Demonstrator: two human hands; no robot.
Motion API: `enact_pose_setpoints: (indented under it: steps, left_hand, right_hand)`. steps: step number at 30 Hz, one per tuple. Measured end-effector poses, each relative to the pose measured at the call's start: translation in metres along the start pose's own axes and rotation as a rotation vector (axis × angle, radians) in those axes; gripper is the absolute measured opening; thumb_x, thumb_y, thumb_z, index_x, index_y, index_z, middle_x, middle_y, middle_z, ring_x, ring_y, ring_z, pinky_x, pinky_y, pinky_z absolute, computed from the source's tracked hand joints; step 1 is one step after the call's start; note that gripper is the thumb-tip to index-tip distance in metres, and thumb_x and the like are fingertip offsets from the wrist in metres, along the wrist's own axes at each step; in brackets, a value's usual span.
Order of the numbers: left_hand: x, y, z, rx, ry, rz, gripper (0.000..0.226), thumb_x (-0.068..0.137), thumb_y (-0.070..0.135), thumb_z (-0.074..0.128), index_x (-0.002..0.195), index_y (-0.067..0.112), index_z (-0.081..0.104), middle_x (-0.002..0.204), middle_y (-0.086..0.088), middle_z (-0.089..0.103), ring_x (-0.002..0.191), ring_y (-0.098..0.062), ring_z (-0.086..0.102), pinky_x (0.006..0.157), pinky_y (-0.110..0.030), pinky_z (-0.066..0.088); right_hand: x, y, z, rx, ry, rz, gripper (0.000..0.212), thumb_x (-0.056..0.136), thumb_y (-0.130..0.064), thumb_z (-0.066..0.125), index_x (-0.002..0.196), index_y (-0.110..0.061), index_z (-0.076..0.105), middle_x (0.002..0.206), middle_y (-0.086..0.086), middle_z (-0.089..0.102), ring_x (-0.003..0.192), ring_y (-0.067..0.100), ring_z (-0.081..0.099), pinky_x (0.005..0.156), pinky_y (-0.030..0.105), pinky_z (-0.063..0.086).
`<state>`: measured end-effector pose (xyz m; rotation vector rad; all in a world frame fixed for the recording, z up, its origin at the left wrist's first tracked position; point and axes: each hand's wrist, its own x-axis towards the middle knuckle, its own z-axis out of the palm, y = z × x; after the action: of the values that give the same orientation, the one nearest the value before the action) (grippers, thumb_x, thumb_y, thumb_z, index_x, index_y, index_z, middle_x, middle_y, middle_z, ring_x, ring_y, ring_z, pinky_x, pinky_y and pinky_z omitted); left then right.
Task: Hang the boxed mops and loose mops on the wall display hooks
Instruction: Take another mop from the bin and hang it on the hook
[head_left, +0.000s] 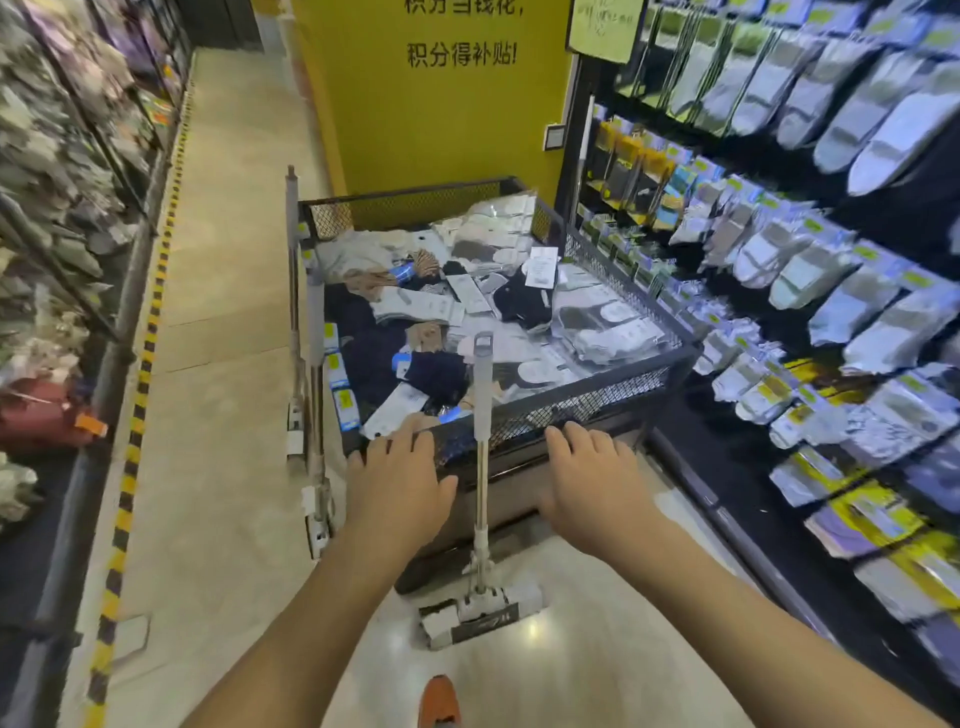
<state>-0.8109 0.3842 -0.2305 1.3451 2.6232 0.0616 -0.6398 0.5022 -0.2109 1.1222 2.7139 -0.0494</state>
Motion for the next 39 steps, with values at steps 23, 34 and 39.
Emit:
enact_pose_setpoints:
  steps: [23,34,39]
  left_hand:
    - [0.202,0.033,0.123,-0.999,-0.048,-0.176,0.04,0.085,0.035,0.082,0.122,0.03,0.067,0.11,0.012,0.075,0.105,-0.007,0.07,0.094,-0.036,0.059]
    - [0.205,0.034,0.131,-1.08,-0.062,-0.235,0.025,0.094,0.026,0.074,0.119,0.03,0.074,0.111,0.009,0.077,0.108,-0.009,0.071,0.098,-0.037,0.057]
    - [0.189,0.038,0.126,-1.213,-0.091,-0.355,0.022,0.092,0.026,0.078,0.113,0.033,0.074,0.11,0.009,0.077,0.108,-0.009,0.069,0.098,-0.032,0.053]
  right_hand:
    - [0.252,0.055,0.053,1.064,-0.272,-0.146,0.076,0.082,-0.04,0.086,0.149,-0.023,0.055,0.142,-0.003,0.063,0.123,0.011,0.063,0.11,0.034,0.05]
    - [0.267,0.04,0.069,1.153,-0.272,-0.387,0.018,0.093,-0.024,0.077,0.109,-0.03,0.08,0.089,-0.025,0.074,0.084,-0.011,0.064,0.074,0.009,0.047]
    - [0.261,0.039,0.065,1.104,-0.238,-0.438,0.016,0.09,-0.044,0.076,0.106,-0.041,0.079,0.096,-0.005,0.071,0.094,0.015,0.064,0.089,0.038,0.053]
